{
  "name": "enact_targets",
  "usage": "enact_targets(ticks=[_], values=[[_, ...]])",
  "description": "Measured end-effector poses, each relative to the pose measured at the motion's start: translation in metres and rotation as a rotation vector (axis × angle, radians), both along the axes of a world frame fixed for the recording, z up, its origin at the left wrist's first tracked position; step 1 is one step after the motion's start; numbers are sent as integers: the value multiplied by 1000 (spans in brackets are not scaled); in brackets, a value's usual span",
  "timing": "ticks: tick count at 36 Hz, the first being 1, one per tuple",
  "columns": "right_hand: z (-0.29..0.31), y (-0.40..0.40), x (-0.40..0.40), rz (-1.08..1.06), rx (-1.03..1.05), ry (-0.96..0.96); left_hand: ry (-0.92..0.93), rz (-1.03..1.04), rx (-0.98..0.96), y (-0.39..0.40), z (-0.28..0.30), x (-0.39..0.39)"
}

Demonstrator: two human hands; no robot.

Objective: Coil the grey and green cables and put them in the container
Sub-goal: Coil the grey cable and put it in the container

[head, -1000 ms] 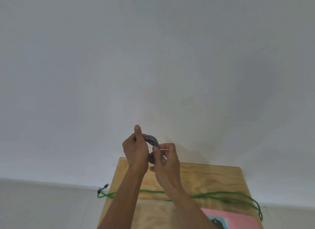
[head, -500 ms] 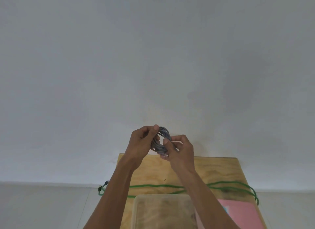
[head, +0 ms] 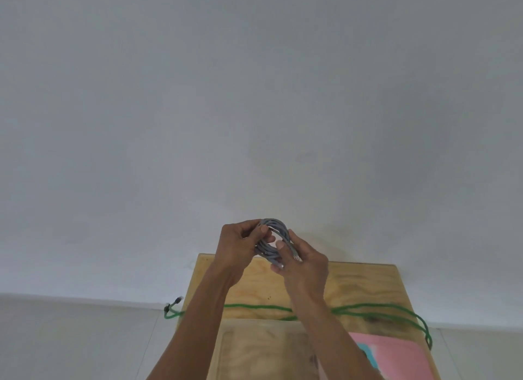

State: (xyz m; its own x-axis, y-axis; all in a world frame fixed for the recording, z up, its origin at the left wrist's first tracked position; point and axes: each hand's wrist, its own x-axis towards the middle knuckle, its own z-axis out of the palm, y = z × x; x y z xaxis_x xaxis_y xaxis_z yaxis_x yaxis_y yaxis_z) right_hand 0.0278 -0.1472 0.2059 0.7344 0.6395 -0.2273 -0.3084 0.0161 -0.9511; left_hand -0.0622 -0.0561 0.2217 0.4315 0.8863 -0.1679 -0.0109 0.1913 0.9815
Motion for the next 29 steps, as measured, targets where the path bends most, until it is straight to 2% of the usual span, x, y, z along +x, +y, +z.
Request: enact_targets(ticks=[5,10,18,22,27,29], values=[[-19,-26,9,4,-8,-15,24,-5,-46,-30,-12,5],[-59,-53,5,38,-103,-88,93,49,-111,-65,-41,0],[-91,-87,-18,120,-169,7,183,103,-214,-102,-82,-27],[-111,-92,-35,148,-269,40,232,102,-240,-107,-99,-43],[-129,-93,-54,113,-371,14,353,229,-148,-100,-121,-66],[-140,-92,-62,104,-395,3,456,246,-47,-96,-130,-77]])
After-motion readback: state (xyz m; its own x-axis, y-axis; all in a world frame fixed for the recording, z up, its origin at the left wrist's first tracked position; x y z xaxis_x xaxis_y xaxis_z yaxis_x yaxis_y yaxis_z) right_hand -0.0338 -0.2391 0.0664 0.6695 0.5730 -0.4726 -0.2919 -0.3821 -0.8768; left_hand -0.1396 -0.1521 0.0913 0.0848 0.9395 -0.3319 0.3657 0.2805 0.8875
